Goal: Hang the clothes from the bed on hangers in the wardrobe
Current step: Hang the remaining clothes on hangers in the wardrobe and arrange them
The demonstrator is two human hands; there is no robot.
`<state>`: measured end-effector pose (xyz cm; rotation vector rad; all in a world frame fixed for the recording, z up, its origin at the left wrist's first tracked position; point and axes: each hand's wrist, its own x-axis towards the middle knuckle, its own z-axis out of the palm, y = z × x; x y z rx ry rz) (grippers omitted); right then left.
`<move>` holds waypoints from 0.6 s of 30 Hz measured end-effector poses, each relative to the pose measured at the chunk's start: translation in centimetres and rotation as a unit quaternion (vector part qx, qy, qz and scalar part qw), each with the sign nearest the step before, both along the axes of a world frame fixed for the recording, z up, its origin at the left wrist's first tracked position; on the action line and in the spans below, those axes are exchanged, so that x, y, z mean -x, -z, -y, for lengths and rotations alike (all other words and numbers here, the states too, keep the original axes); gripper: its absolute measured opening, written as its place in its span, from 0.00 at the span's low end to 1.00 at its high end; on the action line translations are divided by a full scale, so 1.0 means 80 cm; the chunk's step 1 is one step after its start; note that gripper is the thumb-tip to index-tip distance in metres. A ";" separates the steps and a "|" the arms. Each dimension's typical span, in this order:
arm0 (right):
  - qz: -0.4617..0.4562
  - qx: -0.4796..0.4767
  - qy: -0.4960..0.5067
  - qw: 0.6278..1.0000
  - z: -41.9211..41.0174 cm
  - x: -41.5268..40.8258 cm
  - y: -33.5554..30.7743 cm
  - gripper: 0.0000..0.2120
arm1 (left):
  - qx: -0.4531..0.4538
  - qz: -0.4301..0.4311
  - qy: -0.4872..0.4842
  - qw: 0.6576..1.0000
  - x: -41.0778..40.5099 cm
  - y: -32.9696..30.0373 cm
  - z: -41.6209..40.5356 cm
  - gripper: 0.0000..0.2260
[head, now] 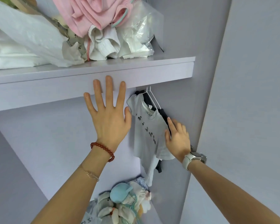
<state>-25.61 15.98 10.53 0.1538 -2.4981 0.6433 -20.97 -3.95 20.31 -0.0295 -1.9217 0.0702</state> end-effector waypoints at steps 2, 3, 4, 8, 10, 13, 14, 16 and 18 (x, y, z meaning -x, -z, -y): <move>-0.026 -0.027 0.002 0.999 -0.011 -0.031 0.007 0.26 | -0.017 0.035 0.036 0.999 -0.012 0.029 -0.011 0.27; -0.035 -0.038 0.007 0.999 -0.016 -0.049 0.015 0.25 | -0.024 0.057 0.055 0.997 -0.019 0.049 -0.016 0.27; -0.042 -0.044 0.009 0.998 -0.020 -0.069 0.025 0.24 | -0.027 0.082 0.069 0.994 -0.027 0.072 -0.020 0.26; -0.017 -0.064 0.048 0.997 -0.047 -0.163 0.097 0.22 | -0.051 0.229 0.139 0.962 -0.071 0.178 -0.050 0.24; 0.021 -0.061 0.078 0.995 -0.063 -0.215 0.132 0.21 | -0.051 0.306 0.177 0.934 -0.100 0.219 -0.072 0.23; 0.089 -0.046 0.140 0.985 -0.093 -0.304 0.175 0.21 | -0.034 0.407 0.238 0.881 -0.145 0.265 -0.114 0.21; 0.118 -0.039 0.173 0.977 -0.107 -0.337 0.185 0.22 | -0.023 0.426 0.262 0.865 -0.160 0.278 -0.133 0.20; 0.184 -0.035 0.242 0.952 -0.138 -0.409 0.209 0.22 | 0.010 0.467 0.322 0.824 -0.198 0.307 -0.180 0.19; 0.241 -0.006 0.305 0.921 -0.167 -0.488 0.231 0.23 | 0.036 0.505 0.382 0.773 -0.247 0.328 -0.225 0.19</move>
